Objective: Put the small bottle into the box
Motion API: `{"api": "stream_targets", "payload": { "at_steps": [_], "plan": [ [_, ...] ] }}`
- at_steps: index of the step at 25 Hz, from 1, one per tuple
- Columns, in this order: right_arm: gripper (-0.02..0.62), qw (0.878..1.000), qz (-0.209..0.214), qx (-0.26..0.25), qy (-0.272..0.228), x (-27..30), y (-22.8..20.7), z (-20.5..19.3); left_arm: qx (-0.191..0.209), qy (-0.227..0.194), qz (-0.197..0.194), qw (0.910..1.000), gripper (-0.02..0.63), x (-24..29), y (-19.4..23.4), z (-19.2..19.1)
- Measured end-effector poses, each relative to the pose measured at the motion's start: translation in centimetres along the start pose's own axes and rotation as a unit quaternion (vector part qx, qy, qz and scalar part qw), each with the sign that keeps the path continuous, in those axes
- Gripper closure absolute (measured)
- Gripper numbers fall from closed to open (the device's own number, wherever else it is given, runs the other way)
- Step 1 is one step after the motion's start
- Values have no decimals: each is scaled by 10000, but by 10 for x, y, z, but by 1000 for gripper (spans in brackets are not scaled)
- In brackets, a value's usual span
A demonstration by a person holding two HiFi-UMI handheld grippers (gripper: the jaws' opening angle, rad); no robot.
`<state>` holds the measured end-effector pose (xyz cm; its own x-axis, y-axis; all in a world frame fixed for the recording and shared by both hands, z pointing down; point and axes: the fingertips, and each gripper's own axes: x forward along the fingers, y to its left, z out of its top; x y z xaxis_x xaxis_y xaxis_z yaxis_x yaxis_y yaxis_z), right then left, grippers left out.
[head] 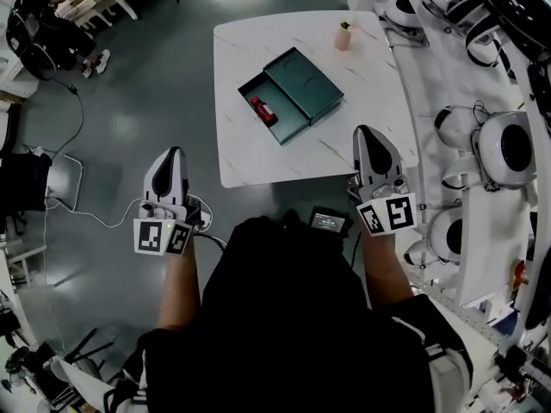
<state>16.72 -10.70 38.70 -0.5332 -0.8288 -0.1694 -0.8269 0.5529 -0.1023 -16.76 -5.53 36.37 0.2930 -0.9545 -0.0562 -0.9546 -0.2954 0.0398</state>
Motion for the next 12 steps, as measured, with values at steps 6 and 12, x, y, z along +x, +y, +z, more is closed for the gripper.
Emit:
{"api": "stream_targets", "payload": {
  "at_steps": [6,12],
  "plan": [
    [561,9998,30,-76,175,-12,17,-11,-57,100,-2,9999,589,-22,-9,-12],
    [561,9994,110,-80,316,-35,53,-16,-96,-75,-152,9998,589,-56,-21,-6]
  ]
}}
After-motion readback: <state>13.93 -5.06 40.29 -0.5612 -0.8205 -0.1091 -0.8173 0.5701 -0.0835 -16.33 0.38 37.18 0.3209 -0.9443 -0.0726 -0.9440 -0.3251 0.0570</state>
